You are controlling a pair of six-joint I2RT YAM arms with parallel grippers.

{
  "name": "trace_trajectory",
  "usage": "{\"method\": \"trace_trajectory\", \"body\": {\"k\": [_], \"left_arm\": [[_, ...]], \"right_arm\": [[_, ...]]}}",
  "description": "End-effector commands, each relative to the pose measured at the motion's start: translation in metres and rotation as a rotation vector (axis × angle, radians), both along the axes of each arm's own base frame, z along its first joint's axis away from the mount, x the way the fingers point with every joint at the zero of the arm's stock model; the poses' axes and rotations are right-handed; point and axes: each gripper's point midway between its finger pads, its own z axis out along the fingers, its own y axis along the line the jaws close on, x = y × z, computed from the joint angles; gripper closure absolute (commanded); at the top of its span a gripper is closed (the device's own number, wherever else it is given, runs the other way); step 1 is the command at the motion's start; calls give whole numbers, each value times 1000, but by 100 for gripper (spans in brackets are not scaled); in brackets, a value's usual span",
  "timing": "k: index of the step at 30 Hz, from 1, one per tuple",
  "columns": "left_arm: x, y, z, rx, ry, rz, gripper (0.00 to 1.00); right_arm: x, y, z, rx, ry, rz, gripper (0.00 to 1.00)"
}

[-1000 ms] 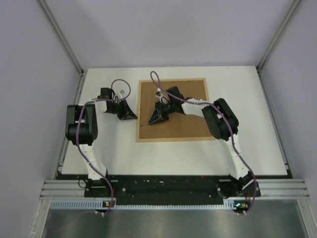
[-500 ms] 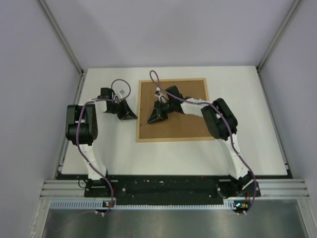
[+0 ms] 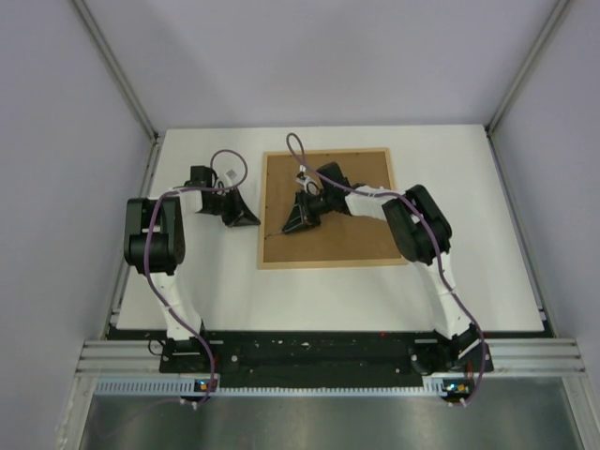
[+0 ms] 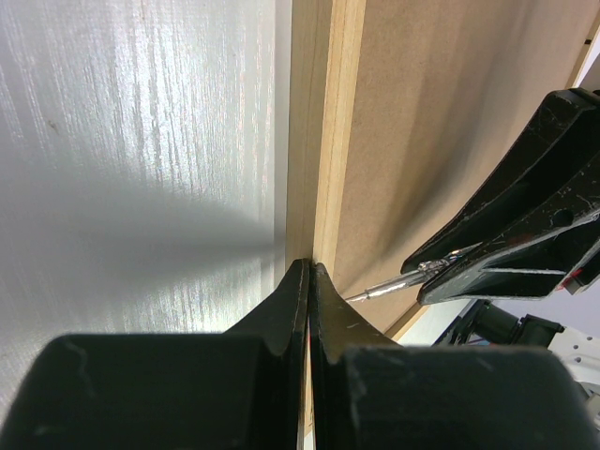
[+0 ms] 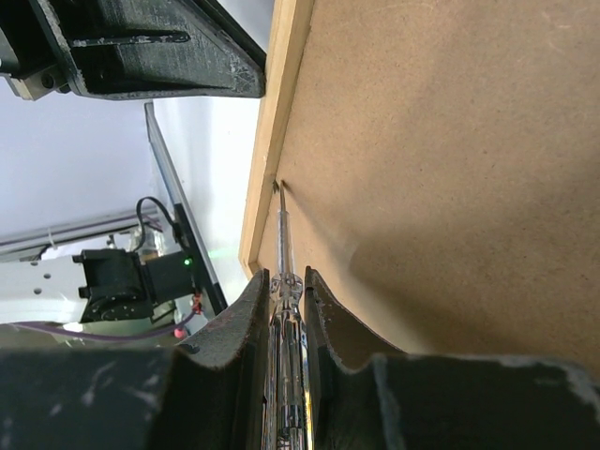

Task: Take the photo out of the frame
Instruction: Release the photo frame item from the photo frame.

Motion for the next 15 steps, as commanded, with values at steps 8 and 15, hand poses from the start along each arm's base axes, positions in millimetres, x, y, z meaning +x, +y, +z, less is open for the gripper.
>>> {"method": "trace_trajectory", "body": {"k": [8, 15], "left_arm": [[-3, 5, -21, 84, 21, -3, 100], [-3, 4, -19, 82, 17, -3, 100]], "right_arm": [[-13, 8, 11, 13, -54, 46, 100], [-8, 12, 14, 15, -66, 39, 100]]}}
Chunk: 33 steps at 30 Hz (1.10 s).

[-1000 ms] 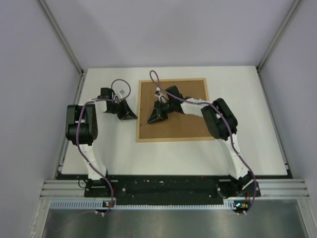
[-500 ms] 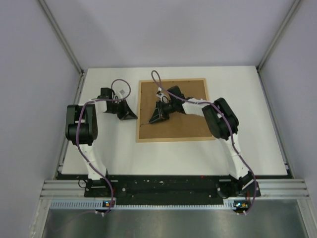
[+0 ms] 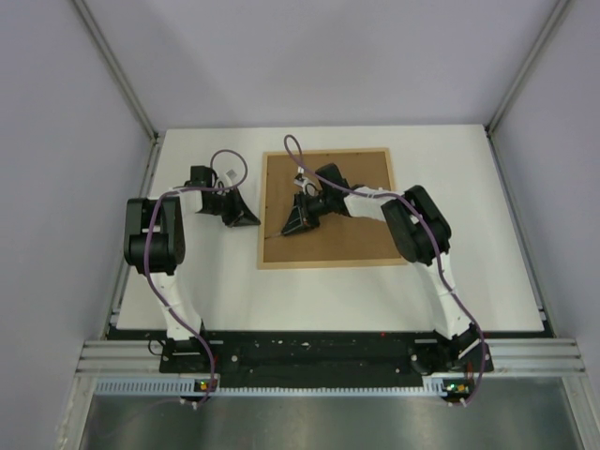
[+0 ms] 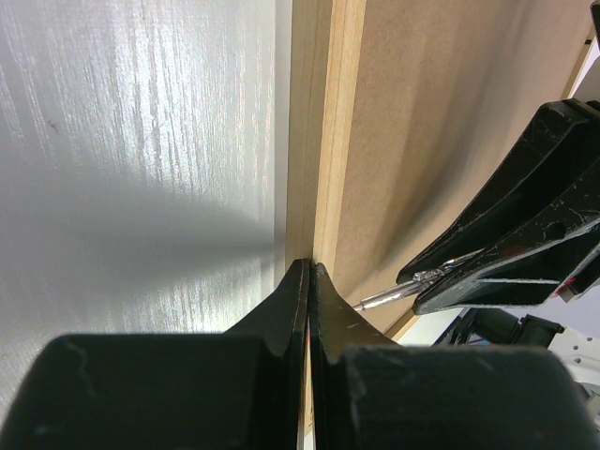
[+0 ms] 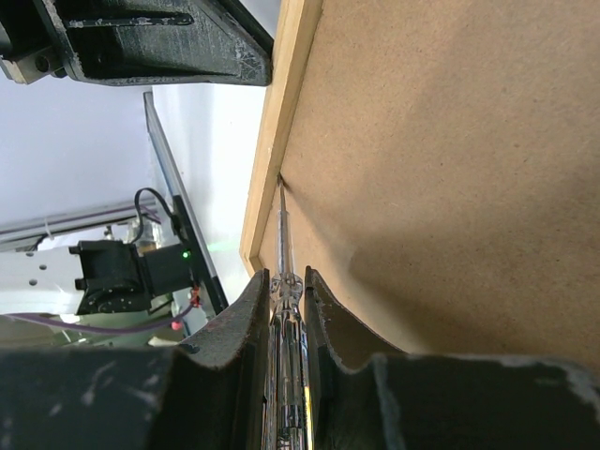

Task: Take the photo out of the frame
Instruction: Release the photo frame item from the photo frame.

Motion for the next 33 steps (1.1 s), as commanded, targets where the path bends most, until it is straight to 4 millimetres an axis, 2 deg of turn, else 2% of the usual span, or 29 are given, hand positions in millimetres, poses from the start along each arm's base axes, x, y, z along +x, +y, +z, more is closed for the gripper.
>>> {"method": "trace_trajectory", "body": {"k": [1, 8, 14, 18, 21, 23, 25, 30, 33], "left_arm": [[-3, 4, -19, 83, 15, -4, 100], [-3, 4, -18, 82, 11, -5, 100], [-4, 3, -19, 83, 16, 0, 100], [-5, 5, -19, 91, 17, 8, 100], [-4, 5, -17, 96, 10, 9, 100], [-4, 6, -17, 99, 8, 8, 100], [-5, 6, -16, 101, 7, 6, 100], [-4, 6, -16, 99, 6, 5, 100], [-4, 6, -16, 99, 5, 6, 100]], "right_arm": [[1, 9, 14, 5, -62, 7, 100], [5, 13, 9, -4, -70, 0, 100], [8, 29, 8, -5, -78, 1, 100], [-1, 44, 9, -12, -79, 29, 100], [-9, 48, 8, -26, -72, 39, 100], [-9, 45, 11, -32, -83, 35, 100], [-1, 38, 16, -30, -109, 23, 100], [21, 14, 43, 31, -121, -3, 100], [23, 4, 61, 79, -125, 1, 100]]}}
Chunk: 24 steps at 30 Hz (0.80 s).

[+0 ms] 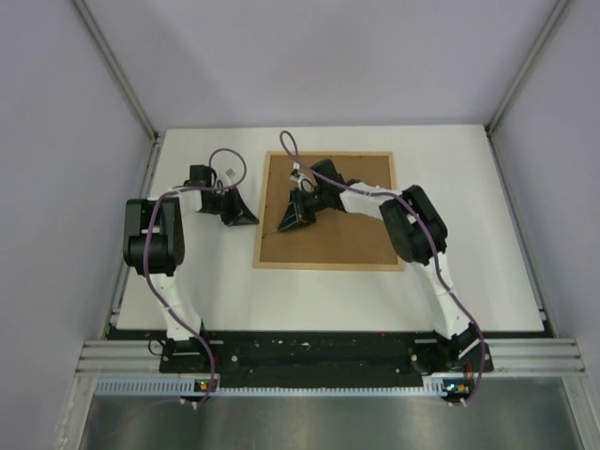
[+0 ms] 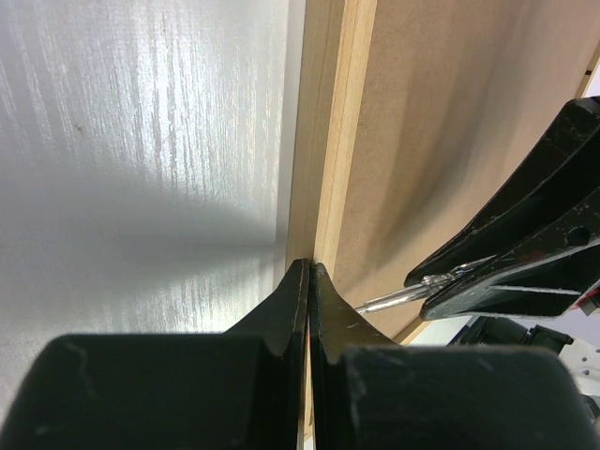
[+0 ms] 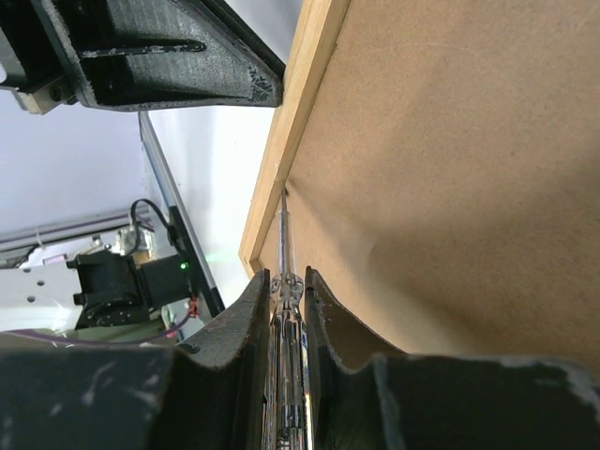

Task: Take the photo out of the frame
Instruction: Release the photo frame item from the photo frame.

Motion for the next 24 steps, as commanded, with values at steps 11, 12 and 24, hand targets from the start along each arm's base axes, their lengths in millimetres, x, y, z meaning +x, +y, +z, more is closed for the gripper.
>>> {"method": "trace_trajectory", "body": {"k": [11, 12, 24], "left_arm": [[-7, 2, -17, 74, 18, -5, 100], [-7, 2, -17, 75, 18, -6, 100], [-6, 1, -15, 70, 15, -7, 100]], "right_arm": [[-3, -15, 28, 67, -71, 22, 100], [-4, -15, 24, 63, -64, 24, 100], [-7, 4, 10, 52, -52, 38, 100]]}}
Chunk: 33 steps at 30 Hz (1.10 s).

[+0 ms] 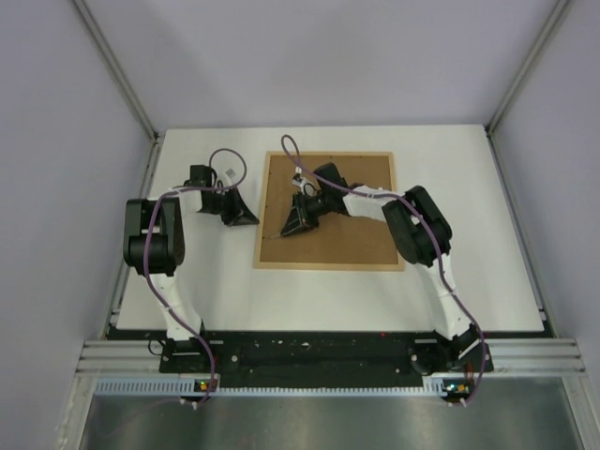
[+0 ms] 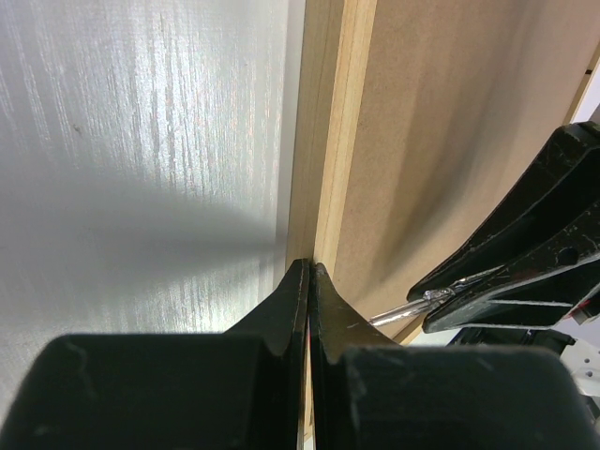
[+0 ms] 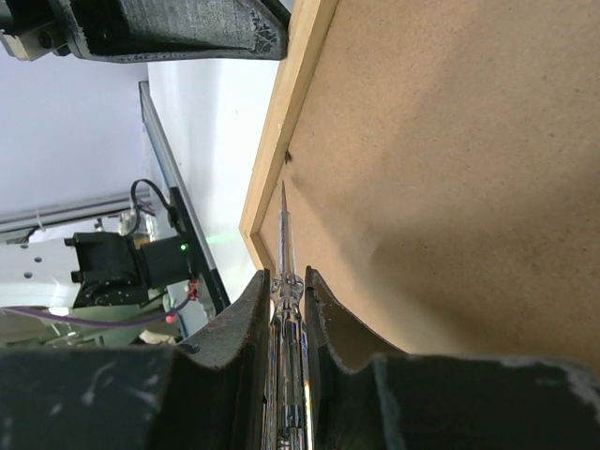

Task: Take the photo out of the frame
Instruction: Release the photo frame item from the photo frame.

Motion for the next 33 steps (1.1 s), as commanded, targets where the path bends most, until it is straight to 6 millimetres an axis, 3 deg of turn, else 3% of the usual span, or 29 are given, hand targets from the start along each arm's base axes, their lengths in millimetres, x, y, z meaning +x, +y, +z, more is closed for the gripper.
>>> {"method": "trace_trajectory", "body": {"k": [1, 20, 33], "left_arm": [[-6, 2, -16, 70, 18, -4, 100], [-8, 2, -16, 61, 25, -3, 100], [-9, 4, -11, 76, 16, 25, 100]], "right_arm": [[10, 15, 5, 31, -55, 9, 100], [19, 18, -11, 3, -50, -15, 100], [24, 41, -7, -45, -100, -18, 100]]}}
